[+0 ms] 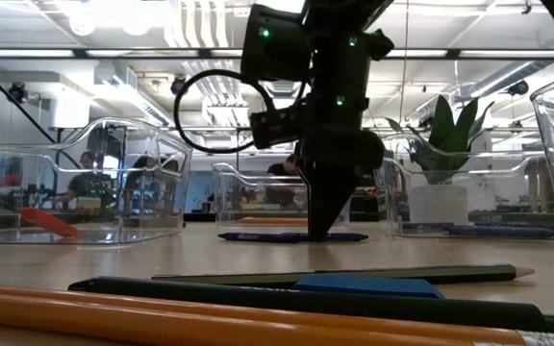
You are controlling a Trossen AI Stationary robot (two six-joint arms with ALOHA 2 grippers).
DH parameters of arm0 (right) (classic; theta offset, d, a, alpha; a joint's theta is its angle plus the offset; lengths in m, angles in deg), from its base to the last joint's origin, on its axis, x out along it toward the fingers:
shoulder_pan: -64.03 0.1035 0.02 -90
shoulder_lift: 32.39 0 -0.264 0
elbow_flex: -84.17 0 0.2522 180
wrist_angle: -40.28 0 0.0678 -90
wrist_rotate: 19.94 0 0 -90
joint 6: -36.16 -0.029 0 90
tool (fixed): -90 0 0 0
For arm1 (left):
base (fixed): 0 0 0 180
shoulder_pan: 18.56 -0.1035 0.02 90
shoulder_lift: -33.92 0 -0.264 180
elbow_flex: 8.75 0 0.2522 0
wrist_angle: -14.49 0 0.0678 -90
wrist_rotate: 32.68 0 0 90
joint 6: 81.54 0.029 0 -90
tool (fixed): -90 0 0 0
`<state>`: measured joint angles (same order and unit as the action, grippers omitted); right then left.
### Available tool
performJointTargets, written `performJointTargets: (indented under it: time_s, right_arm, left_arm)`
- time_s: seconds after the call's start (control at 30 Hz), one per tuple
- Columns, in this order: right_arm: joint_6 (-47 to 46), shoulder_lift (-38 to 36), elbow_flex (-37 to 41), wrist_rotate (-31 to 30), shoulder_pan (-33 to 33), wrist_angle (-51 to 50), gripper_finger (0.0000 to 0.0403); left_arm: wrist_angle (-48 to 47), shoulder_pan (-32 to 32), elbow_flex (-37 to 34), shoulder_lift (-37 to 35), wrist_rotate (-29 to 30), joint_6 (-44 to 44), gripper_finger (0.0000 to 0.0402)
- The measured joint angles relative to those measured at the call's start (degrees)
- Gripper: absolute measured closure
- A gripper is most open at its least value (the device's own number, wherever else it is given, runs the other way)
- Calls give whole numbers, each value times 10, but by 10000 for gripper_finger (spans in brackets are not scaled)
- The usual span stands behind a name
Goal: Sort crayons/erasers/pens/pencils in bins
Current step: Put the blue crayon into the middle right transparent bin
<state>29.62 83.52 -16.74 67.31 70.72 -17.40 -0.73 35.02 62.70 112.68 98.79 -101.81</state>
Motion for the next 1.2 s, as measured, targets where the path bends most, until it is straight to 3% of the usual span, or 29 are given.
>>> performJointTargets:
  time_s: [0.2, 0.47, 0.8, 1.0, 1.2]
  right_arm:
    - [-10, -2, 18, 10, -3, 13, 310]
    - [-35, -3, 29, 27, -6, 27, 385]
    - [-39, -6, -7, 28, -7, 23, 388]
    - [-24, -53, -13, 26, -9, 4, 389]
    - [-8, -133, -11, -54, -10, -39, 390]
  left_arm:
    - [1, -3, 0, 0, 11, 2, 340]
    - [27, -13, 0, 0, 15, -3, 340]
    - [59, -15, 2, 0, 15, -12, 340]
    - [58, -15, 2, 0, 11, -38, 340]
    - [52, -14, 2, -3, 9, -29, 340]
